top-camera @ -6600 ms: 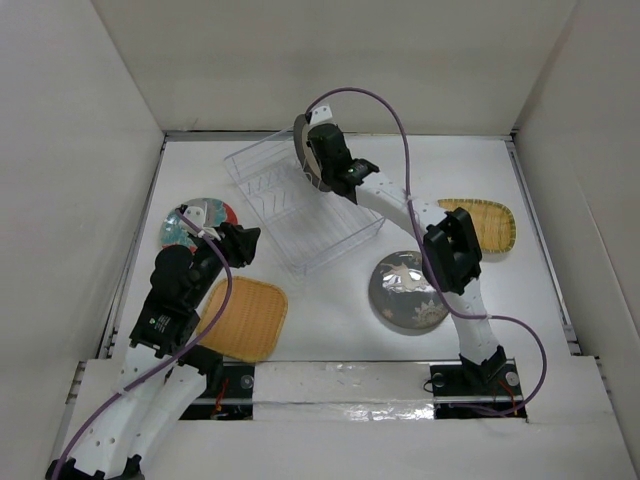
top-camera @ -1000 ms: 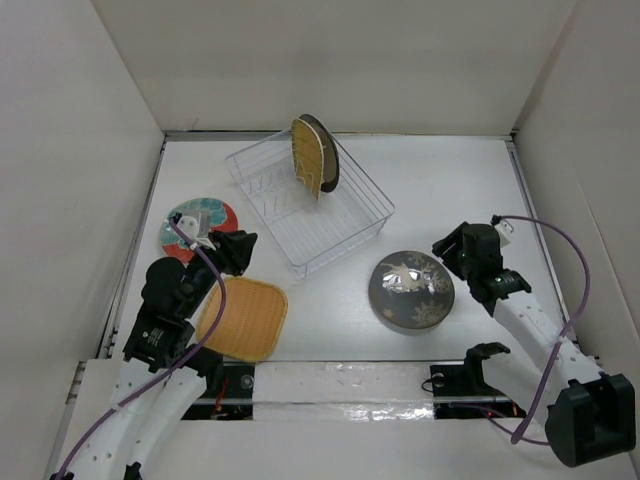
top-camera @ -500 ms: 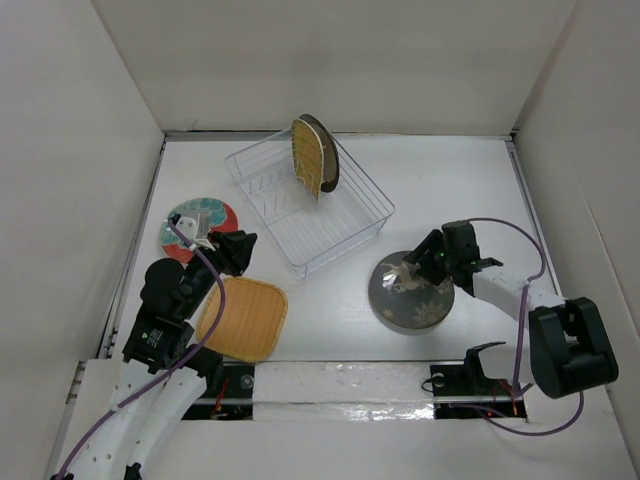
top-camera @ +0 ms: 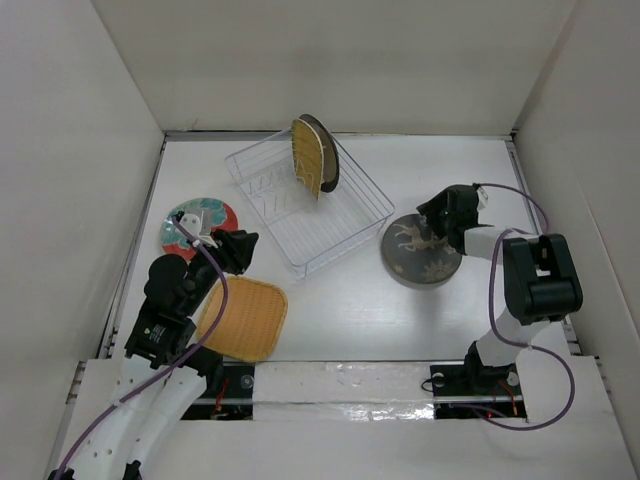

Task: Load the plates into the dish rack

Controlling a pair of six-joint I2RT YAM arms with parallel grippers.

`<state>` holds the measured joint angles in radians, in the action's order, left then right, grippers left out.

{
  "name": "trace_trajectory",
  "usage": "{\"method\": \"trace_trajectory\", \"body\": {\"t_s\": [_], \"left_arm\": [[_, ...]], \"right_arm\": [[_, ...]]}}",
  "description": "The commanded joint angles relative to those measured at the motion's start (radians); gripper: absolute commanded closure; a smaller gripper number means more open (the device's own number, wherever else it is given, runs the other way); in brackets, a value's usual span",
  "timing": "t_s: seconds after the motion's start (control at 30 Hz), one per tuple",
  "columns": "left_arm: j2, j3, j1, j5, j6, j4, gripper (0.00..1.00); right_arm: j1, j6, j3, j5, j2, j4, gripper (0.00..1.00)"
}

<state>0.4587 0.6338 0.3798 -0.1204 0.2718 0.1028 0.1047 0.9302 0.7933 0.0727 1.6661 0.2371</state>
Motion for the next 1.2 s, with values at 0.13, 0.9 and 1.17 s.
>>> {"method": "trace_trajectory", "body": {"t_s": [0.13, 0.9, 1.17], "left_arm": [[0.012, -0.003, 0.004, 0.007, -0.002, -0.035, 0.70], [-0.028, -0.003, 0.004, -0.015, 0.000, -0.037, 0.70], [-0.006, -0.003, 0.004, 0.002, -0.002, -0.034, 0.70]], "right_arm": [[-0.074, -0.034, 0.028, 0.076, -0.066, 0.094, 0.34], [-0.333, -0.159, -0.355, -0.329, -0.296, -0.136, 0.42], [-0.411, -0.120, -0.350, -0.349, -0.207, -0.070, 0.99]]}}
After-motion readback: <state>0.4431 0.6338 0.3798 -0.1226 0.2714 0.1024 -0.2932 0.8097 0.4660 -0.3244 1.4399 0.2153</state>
